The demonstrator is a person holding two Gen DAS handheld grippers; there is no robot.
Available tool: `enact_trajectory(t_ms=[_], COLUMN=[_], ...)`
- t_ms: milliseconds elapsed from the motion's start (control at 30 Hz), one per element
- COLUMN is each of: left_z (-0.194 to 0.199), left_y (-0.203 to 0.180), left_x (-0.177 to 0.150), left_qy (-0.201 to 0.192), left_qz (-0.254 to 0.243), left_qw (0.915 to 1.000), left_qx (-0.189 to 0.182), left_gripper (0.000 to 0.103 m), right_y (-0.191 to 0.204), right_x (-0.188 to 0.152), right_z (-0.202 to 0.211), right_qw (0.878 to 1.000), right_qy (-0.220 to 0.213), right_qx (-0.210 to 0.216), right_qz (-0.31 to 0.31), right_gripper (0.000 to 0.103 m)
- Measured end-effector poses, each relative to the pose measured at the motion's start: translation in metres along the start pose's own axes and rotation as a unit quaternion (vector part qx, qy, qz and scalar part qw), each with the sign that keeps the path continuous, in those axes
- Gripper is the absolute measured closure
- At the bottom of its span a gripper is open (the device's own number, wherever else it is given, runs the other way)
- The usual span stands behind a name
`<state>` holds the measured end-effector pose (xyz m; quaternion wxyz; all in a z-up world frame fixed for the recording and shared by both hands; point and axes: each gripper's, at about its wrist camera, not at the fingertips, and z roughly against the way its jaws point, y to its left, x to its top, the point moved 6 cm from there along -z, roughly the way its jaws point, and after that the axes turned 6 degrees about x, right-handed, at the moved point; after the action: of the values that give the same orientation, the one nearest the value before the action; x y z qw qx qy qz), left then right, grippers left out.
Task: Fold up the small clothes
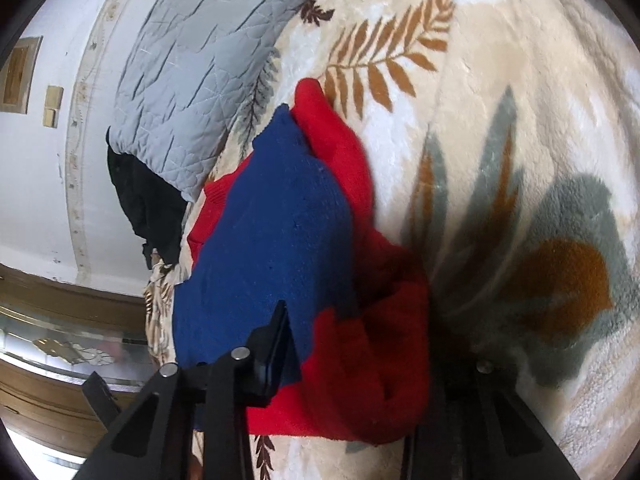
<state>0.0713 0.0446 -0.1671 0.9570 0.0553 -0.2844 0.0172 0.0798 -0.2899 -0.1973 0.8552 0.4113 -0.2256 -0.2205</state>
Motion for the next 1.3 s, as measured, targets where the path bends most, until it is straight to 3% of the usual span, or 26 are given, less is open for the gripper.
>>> enact_trajectory(t_ms=[133,200,267,333,433,500,600,667,700,767,900,967,1000,1133,1233,1300], left_z=[0.011,0.017,0.011,-0.015,-0.007,0.008,0.008,-0.024,-0.020,-0.014,0.006,0.021,0.028,0.033,0.016,0.008], left_y=[0.001,0.004,0.002,-0.002,0.000,0.002,0.002,0.000,0.001,0.002,0.033,0.066,0.093,0.191,0.236,0.248], left_x=[0.006,0.009,0.008,-0.004,-0.004,0.002,0.003,-0.009,-0.007,-0.004,-0.001,0.003,0.004,-0.003,-0.022,-0.029], left_qy=[-0.017,-0.033,-0.033,0.008,0.001,-0.011,-0.037,0.010,-0.008,0.007,0.020,0.004,-0.007,-0.033,-0.003,0.012], left_qz=[0.001,0.005,-0.004,-0.036,-0.025,-0.002,-0.022,-0.043,-0.040,-0.032,0.024,0.062,0.088,0.198,0.262,0.288], left_qw=[0.9999,0.9994,0.9993,0.9985,0.9993,0.9999,0.9989,0.9986,0.9987,0.9993,0.9967,0.9924,0.9910,0.9777,0.9635,0.9556], left_qx=[0.000,0.005,0.016,0.039,0.029,-0.001,0.020,0.031,0.029,0.015,-0.074,-0.107,-0.101,-0.062,-0.055,-0.062], left_gripper=[0.043,0.043,0.043,0.042,0.043,0.043,0.043,0.040,0.040,0.041,0.043,0.042,0.042,0.043,0.043,0.043], right_y=[0.000,0.000,0.002,0.010,0.020,0.018,0.009,0.009,0.009,0.012,0.049,0.106,0.129,0.237,0.266,0.262], right_x=[0.001,0.001,0.000,0.000,-0.001,0.001,0.002,0.002,0.003,0.005,0.003,-0.004,-0.007,-0.055,-0.108,-0.138], right_z=[-0.001,-0.001,-0.001,0.000,0.000,-0.002,-0.005,-0.005,-0.005,-0.005,0.001,0.009,0.008,-0.032,-0.088,-0.123], right_qw=[1.000,1.000,1.000,0.999,0.997,0.996,0.998,0.998,0.998,0.998,0.988,0.971,0.963,0.908,0.874,0.851], right_qy=[0.015,0.017,0.019,0.015,0.011,0.011,0.016,0.016,0.018,0.014,-0.002,-0.028,-0.035,-0.038,0.000,0.032], right_qx=[-0.002,-0.009,-0.016,-0.032,-0.052,-0.054,-0.035,-0.032,-0.034,-0.039,-0.103,-0.125,-0.132,-0.152,-0.159,-0.174], right_qz=[0.002,0.002,0.010,0.034,0.063,0.065,0.042,0.041,0.041,0.044,0.119,0.201,0.234,0.390,0.459,0.494], right_gripper=[0.066,0.080,0.083,0.084,0.085,0.083,0.081,0.081,0.081,0.082,0.087,0.087,0.087,0.087,0.087,0.087])
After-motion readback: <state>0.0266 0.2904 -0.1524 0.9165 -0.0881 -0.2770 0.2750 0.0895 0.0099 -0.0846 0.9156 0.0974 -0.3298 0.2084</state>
